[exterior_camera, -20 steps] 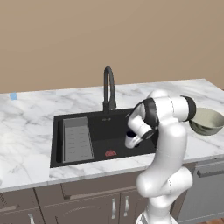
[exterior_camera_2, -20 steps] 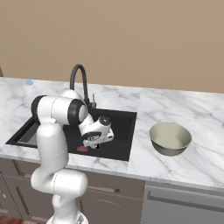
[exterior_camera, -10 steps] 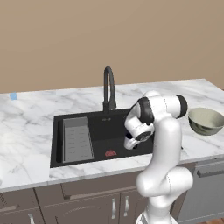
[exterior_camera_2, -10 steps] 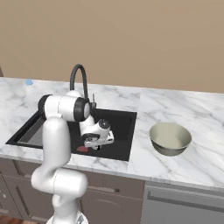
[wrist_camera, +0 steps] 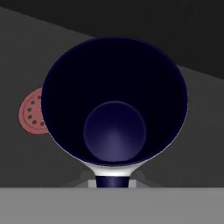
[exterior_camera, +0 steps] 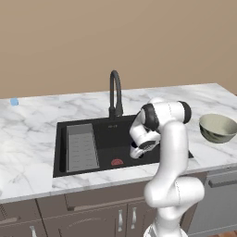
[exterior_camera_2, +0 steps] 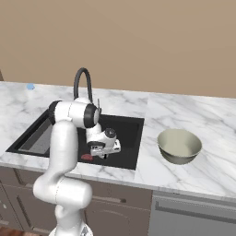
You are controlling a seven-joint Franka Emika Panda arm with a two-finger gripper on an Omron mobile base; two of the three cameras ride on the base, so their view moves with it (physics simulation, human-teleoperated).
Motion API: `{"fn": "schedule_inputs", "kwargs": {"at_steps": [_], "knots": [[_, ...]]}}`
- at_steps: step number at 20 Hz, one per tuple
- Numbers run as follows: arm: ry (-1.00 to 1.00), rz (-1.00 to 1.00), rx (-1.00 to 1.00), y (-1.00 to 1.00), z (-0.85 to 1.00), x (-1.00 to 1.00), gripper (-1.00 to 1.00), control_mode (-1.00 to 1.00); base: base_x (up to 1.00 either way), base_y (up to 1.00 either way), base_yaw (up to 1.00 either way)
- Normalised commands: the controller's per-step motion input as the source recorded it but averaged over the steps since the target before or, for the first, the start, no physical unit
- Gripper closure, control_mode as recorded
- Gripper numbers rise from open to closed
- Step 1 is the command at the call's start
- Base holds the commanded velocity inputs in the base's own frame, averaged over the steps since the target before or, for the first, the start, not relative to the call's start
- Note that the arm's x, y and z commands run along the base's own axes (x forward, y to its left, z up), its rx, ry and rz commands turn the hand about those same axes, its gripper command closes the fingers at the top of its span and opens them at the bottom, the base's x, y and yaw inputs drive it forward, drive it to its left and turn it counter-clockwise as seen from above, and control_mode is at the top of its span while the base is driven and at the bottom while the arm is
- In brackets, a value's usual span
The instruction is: Pick the mug and place it in the sink. Pick the bowl and place it in the open cabinet and then close the cabinet.
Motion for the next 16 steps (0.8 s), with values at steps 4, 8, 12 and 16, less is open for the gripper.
{"fn": "schedule_inputs", "kwargs": {"at_steps": [4,8,12,16], "knots": [[0.0,-0.02,0.0,0.0,-0.26,0.27,1.0,-1.0,0.0,0.0,0.0],[0.0,-0.02,0.0,0.0,-0.16,0.28,1.0,-1.0,0.0,0.0,0.0],[0.0,-0.03,0.0,0.0,-0.04,0.25,1.0,-1.0,0.0,0.0,0.0],[0.0,-0.03,0.0,0.0,-0.09,0.25,1.0,-1.0,0.0,0.0,0.0]]}}
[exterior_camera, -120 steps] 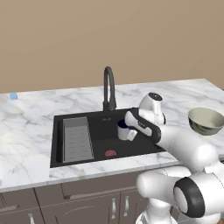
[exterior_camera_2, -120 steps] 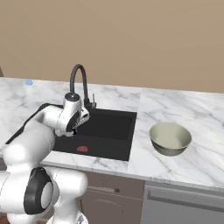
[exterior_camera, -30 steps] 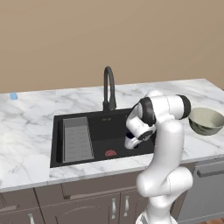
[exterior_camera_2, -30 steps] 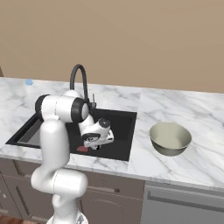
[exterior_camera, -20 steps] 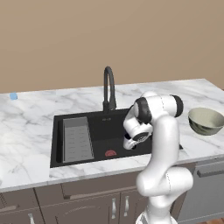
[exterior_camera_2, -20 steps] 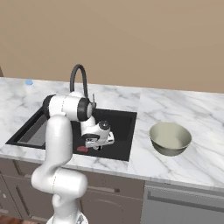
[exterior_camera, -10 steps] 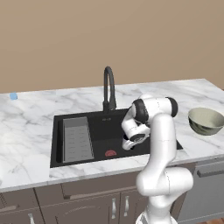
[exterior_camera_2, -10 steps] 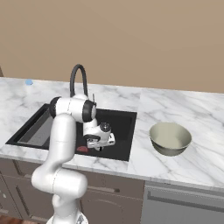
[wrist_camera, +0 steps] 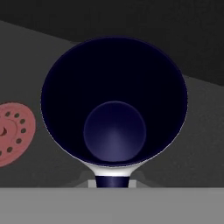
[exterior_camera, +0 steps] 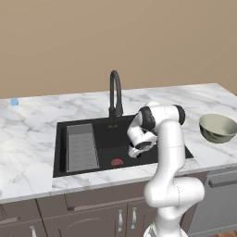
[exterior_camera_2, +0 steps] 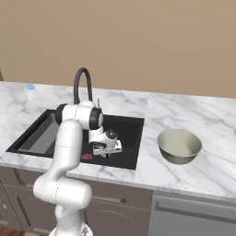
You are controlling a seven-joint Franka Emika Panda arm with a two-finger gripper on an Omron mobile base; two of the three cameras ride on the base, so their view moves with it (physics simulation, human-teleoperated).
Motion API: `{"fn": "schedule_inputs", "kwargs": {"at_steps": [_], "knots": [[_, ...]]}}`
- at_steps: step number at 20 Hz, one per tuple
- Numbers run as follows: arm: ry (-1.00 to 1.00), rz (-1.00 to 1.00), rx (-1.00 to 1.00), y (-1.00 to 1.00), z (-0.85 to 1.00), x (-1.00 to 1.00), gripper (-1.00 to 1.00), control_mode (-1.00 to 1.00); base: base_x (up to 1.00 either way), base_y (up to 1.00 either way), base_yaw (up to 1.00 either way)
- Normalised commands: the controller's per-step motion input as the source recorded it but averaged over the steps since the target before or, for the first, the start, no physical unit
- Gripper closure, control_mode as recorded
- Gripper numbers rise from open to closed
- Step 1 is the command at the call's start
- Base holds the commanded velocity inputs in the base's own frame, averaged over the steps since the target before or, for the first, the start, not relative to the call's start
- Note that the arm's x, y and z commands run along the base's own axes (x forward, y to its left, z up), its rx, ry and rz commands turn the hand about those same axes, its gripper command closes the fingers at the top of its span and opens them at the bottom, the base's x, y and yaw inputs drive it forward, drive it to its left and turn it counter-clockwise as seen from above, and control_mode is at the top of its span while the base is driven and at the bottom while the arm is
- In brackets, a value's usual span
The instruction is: Pick the mug and place it in the sink. Pick the bowl and place it in the open cabinet and then close the cabinet.
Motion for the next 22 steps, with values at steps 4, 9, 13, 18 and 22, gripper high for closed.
{"fn": "schedule_inputs", "kwargs": {"at_steps": [4,9,13,18,22], "knots": [[0.0,-0.03,0.0,0.0,-0.09,0.24,1.0,-1.0,0.0,0.0,0.0],[0.0,-0.03,0.0,0.0,-0.19,0.15,1.0,-1.0,0.0,0.0,0.0],[0.0,-0.04,0.0,0.0,-0.13,0.16,-1.0,-1.0,0.0,0.0,0.0],[0.0,-0.05,0.0,0.0,0.17,-0.01,-1.0,-1.0,0.0,0.0,0.0],[0.0,-0.06,0.0,0.0,0.4,-0.2,-1.0,-1.0,0.0,0.0,0.0]]}}
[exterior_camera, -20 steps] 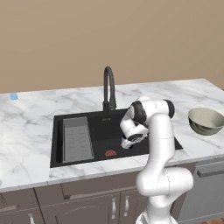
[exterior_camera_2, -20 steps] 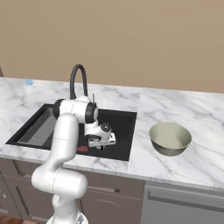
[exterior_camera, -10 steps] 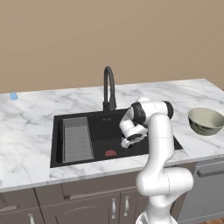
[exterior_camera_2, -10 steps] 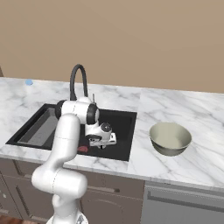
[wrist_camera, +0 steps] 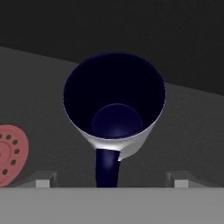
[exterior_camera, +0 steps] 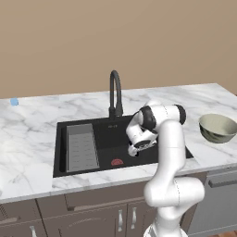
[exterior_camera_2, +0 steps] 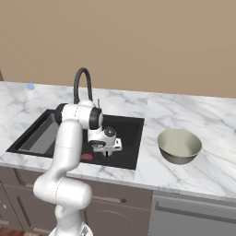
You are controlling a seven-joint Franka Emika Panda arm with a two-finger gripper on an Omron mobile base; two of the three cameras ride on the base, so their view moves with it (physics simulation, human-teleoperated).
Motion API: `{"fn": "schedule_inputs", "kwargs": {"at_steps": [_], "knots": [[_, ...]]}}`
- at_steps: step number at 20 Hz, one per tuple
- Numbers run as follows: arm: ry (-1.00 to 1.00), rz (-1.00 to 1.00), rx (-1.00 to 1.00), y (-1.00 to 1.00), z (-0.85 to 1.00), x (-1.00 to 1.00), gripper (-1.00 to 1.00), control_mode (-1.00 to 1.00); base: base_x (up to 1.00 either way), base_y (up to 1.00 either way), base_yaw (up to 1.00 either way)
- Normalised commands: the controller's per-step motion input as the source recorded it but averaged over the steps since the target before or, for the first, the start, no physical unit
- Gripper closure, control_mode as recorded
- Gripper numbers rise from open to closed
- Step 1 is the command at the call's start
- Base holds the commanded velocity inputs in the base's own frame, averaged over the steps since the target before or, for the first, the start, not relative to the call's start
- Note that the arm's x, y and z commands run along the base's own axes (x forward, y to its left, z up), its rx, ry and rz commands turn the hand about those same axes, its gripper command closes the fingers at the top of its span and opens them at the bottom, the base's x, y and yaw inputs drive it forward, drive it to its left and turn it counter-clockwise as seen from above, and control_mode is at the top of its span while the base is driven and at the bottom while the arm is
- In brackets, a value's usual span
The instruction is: Pick the mug and place it in the sink. Pick the bowl and place it in the open cabinet and then close the cabinet.
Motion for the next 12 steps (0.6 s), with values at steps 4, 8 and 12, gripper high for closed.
{"fn": "schedule_inputs", "kwargs": {"at_steps": [4,8,12], "knots": [[0.0,-0.05,0.0,0.0,0.6,-0.23,-1.0,-1.0,0.0,0.0,0.0],[0.0,-0.04,0.0,-0.02,0.7,-0.22,-1.0,-1.0,0.0,0.0,0.0],[0.02,-0.03,0.0,-0.11,0.92,-0.18,-1.0,-1.0,0.0,0.0,0.0]]}}
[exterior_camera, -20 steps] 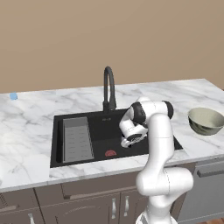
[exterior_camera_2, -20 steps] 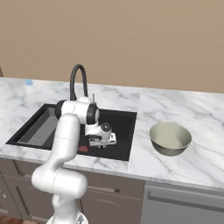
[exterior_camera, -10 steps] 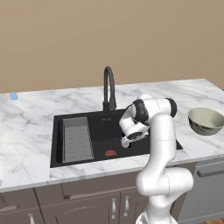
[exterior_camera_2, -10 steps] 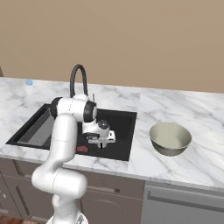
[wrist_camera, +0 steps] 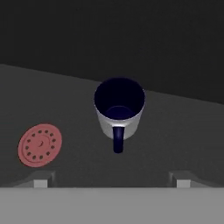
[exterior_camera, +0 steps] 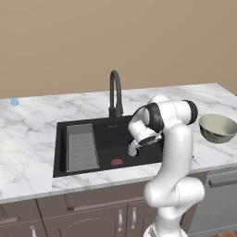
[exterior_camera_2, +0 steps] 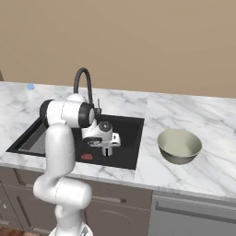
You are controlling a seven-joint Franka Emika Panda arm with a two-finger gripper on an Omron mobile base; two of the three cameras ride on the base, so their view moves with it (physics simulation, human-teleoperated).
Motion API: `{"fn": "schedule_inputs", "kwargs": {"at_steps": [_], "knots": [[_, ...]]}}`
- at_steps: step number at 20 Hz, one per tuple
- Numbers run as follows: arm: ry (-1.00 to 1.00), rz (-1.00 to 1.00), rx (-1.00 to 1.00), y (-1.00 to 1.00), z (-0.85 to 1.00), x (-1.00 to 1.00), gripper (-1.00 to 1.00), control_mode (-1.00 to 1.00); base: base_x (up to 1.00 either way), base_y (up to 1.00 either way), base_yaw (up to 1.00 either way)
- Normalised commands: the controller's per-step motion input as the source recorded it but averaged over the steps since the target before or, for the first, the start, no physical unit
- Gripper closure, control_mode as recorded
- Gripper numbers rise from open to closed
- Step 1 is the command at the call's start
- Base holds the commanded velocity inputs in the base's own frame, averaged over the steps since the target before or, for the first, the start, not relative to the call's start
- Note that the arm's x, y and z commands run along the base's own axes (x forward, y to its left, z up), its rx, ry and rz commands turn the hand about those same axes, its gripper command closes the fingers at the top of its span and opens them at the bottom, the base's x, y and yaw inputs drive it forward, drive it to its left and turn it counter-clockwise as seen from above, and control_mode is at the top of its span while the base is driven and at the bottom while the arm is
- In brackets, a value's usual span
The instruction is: Pick the mug and place it in the sink. Pick the bowl and place it in the open cabinet and then close the cabinet.
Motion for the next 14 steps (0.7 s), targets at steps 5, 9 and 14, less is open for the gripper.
{"fn": "schedule_inputs", "kwargs": {"at_steps": [5,9,14], "knots": [[0.0,0.0,0.0,-0.13,1.0,-0.05,-1.0,-1.0,0.0,0.0,0.0],[0.0,-0.01,0.0,-0.06,1.0,-0.01,-1.0,-1.0,0.0,0.0,0.0],[0.08,-0.1,0.0,-0.16,0.95,-0.14,-1.0,-1.0,0.0,0.0,0.0]]}}
